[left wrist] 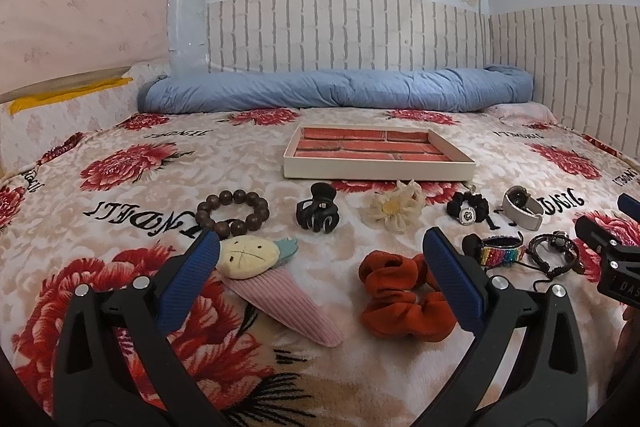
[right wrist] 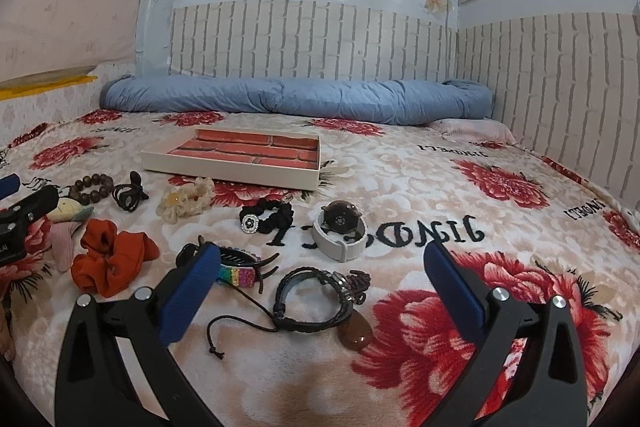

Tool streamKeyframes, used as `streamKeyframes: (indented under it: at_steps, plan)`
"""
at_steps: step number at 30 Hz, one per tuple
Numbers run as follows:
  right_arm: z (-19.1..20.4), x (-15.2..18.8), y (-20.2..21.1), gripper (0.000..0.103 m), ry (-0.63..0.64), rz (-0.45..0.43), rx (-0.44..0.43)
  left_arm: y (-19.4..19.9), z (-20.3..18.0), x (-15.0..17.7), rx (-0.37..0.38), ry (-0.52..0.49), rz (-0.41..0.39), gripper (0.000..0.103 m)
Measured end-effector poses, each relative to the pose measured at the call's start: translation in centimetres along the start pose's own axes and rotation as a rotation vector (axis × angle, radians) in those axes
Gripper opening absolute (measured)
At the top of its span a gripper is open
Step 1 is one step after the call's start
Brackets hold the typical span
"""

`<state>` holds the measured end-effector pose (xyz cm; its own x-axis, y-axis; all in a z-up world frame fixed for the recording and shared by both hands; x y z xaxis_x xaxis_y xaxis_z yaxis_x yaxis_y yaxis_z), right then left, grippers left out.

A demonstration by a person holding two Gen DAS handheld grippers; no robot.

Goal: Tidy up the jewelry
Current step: 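Move left tool to the black claw clip while right tool nears the black hair tie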

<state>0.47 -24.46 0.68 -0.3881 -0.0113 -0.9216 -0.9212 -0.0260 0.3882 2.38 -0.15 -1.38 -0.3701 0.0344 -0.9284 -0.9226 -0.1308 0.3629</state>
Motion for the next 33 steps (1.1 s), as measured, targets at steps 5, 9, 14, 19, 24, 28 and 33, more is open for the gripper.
streamKeyframes:
  at_steps: [5,9,14,19,24,28,33]
  plan:
    - [0.2,0.1,-0.3,0.099,0.011,0.024,-0.005,-0.2,0.0,0.2,0.009,0.002,0.015,0.098]
    - [0.7,0.1,-0.7,0.099,0.033,0.045,0.011,-0.7,0.0,0.2,0.011,0.012,0.046,0.098]
    - [1.3,0.1,-0.6,0.099,0.058,0.050,0.014,-1.3,0.1,0.2,0.020,0.012,0.083,0.098]
    - [0.8,-0.7,-1.1,0.099,0.009,0.086,-0.059,-2.0,0.0,-0.3,0.029,0.000,0.125,0.098]
    - [0.8,-2.9,-2.4,0.099,-0.012,0.081,-0.093,-3.2,-0.3,-2.1,0.023,-0.043,0.158,0.098]
    - [0.9,-4.7,-4.6,0.099,-0.023,0.097,-0.117,-4.8,-0.2,-4.2,0.038,-0.025,0.179,0.098]
    - [1.8,-6.3,-7.7,0.099,0.011,0.100,-0.091,-8.3,-1.2,-6.5,0.048,-0.033,0.229,0.098]
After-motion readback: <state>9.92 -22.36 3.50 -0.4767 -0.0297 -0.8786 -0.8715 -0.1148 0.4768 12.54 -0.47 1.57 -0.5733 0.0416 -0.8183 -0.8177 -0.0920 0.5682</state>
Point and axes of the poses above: each gripper's, at about its wrist camera, not at the fingertips, and y roughly against the way its jaws point, z to its left, x to its underside, the point moved 1 cm from there along -y, roughly the way its jaws point, and after that the axes turned 9 degrees about -x, right-handed, at the moved point
